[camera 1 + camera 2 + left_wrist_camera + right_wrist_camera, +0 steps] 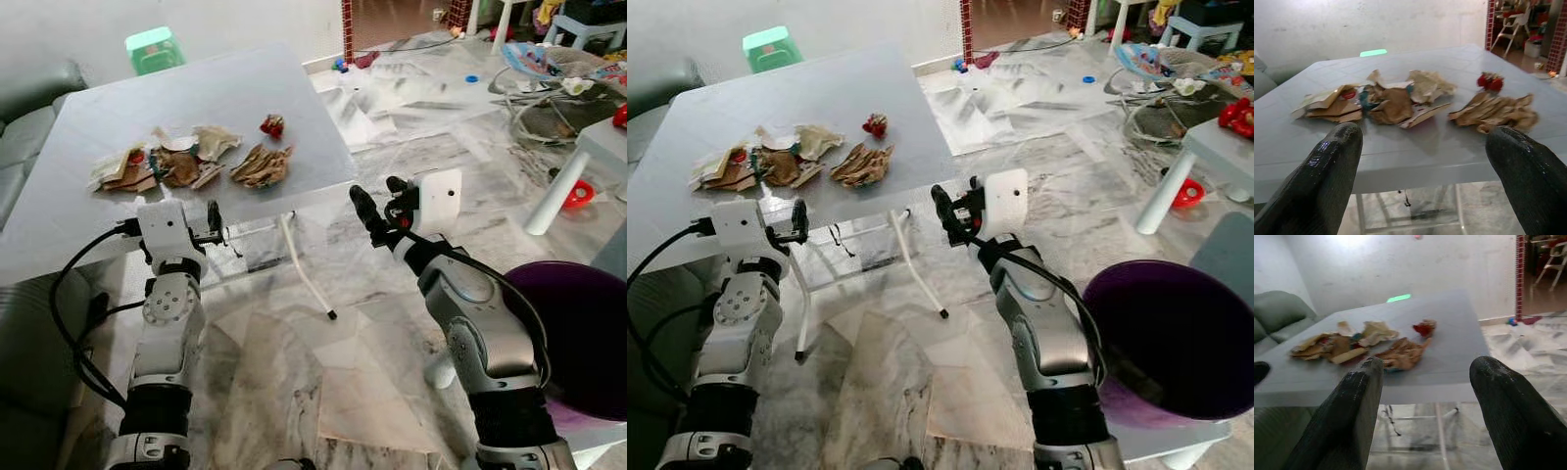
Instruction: Picking trash to rubbish bin
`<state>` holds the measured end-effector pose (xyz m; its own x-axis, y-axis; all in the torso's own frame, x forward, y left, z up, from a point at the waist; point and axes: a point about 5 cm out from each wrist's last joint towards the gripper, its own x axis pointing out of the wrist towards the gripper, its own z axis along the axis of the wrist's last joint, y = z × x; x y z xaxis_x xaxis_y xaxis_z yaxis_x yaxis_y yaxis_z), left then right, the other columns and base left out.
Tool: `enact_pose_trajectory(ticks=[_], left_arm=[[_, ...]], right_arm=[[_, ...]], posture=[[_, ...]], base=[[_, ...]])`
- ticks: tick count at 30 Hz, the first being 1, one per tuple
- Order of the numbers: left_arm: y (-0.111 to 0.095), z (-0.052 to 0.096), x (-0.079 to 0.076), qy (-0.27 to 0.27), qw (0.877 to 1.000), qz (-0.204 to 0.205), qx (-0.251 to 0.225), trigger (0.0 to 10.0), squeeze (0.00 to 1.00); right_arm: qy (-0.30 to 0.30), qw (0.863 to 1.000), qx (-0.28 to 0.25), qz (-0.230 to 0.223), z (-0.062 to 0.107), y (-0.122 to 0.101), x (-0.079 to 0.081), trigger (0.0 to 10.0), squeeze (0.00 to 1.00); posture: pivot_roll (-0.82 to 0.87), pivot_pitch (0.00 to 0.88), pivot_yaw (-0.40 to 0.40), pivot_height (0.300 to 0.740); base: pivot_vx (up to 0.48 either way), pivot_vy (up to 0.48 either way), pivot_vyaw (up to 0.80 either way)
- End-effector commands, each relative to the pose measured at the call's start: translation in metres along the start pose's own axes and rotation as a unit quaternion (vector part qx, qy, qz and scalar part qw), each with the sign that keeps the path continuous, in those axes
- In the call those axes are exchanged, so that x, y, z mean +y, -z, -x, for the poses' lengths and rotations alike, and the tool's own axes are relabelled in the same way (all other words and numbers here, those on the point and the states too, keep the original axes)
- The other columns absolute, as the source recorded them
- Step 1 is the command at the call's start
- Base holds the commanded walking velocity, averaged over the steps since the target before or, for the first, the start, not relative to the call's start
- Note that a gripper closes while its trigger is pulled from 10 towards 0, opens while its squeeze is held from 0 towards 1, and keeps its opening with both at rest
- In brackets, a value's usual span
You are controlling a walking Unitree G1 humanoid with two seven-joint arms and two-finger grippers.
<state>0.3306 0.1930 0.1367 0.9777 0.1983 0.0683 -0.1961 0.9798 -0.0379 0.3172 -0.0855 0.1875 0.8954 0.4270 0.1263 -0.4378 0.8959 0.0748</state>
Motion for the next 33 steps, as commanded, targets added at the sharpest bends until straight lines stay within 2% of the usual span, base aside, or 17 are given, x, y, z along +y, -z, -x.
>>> enact_pose_trajectory(ticks=[1,28,33], left_arm=[[-0.0011,-0.0013,0.0002,-0.002,1.000,0.003,0.003,10.0,0.00],[0.0047,0.0034,-0.0012,-0.009,1.000,-0.002,0.011,10.0,0.00],[0.0034,0.0049,-0.0051,-0.002,1.000,-0.007,0.003,10.0,0.00]], right_arm=[[-0.007,1.000,-0.014,0.003,0.0002,-0.0065,0.0014,10.0,0.00],[-0.018,1.000,-0.012,0.006,0.0008,-0.0055,0.0044,10.0,0.00],[-0.023,1.000,-0.013,0.009,-0.0004,-0.0060,0.0061,10.0,0.00]], posture=[[-0.06,0.075,0.118,0.740],[-0.06,0.082,0.108,0.740],[-0.05,0.082,0.105,0.740]], base=[[0.000,0.480,0.00],[0.000,0.480,0.00],[0.000,0.144,0.00]])
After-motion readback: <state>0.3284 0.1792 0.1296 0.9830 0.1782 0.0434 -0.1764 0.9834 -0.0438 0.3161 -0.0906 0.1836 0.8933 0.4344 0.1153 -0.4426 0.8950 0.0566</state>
